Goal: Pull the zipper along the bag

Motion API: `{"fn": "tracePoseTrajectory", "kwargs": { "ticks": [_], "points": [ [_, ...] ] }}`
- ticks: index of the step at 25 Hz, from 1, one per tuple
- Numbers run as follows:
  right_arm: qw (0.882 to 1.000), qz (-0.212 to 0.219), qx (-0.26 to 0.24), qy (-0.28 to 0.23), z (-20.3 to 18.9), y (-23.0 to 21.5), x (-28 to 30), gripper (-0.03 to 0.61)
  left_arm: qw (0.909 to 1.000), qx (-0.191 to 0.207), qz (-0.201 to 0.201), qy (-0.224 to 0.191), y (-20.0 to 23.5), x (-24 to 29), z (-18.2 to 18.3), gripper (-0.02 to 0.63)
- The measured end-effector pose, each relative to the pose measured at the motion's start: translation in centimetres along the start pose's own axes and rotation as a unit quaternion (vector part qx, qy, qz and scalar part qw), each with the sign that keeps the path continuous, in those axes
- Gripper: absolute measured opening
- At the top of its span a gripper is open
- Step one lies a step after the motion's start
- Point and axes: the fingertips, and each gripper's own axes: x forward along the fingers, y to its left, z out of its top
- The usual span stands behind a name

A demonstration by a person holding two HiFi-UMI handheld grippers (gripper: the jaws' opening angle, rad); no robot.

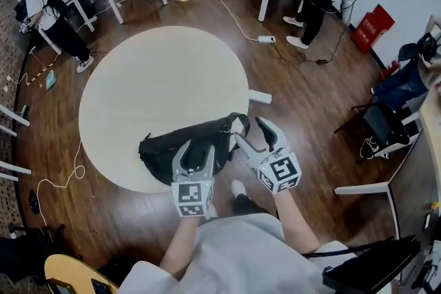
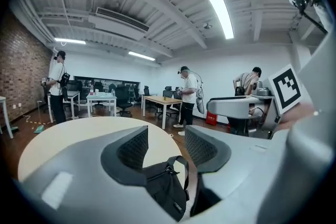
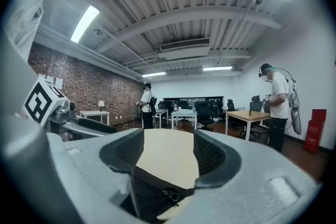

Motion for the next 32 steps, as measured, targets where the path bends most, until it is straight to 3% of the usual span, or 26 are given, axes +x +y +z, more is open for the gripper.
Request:
{"fn": "tracePoseTrajectory", "kwargs": {
  "ticks": [4, 8, 12, 17, 25, 28, 32],
  "points": [
    [0.994, 0.018, -0.010, 0.105, -7.4, -5.2, 3.5, 0.245, 0.9982, -0.009, -0.013, 0.058, -2.3, 4.4, -3.3, 0.230],
    [0.976, 0.094, 0.000, 0.197, -15.1, -7.1, 7.6, 0.224, 0.9934, -0.019, -0.012, 0.112, -3.5, 7.9, -7.1, 0.230],
    [0.947, 0.180, -0.010, 0.265, -20.9, -5.9, 10.8, 0.202, 0.9862, -0.059, 0.002, 0.155, -4.1, 10.0, -10.6, 0.230],
    [0.898, 0.254, -0.009, 0.360, -27.2, -4.1, 12.5, 0.196, 0.9754, -0.101, 0.036, 0.193, -4.5, 10.8, -13.5, 0.230],
    [0.851, 0.297, 0.024, 0.433, -30.6, -3.1, 14.7, 0.167, 0.9610, -0.142, 0.035, 0.235, -5.2, 13.1, -16.7, 0.221],
    [0.826, 0.326, 0.034, 0.458, -30.6, -3.1, 14.8, 0.138, 0.9474, -0.194, 0.039, 0.251, -5.3, 14.2, -18.2, 0.209],
    [0.797, 0.355, 0.057, 0.486, -30.8, -3.5, 15.0, 0.070, 0.9222, -0.273, 0.064, 0.267, -4.6, 15.6, -20.4, 0.207]
  ]
}}
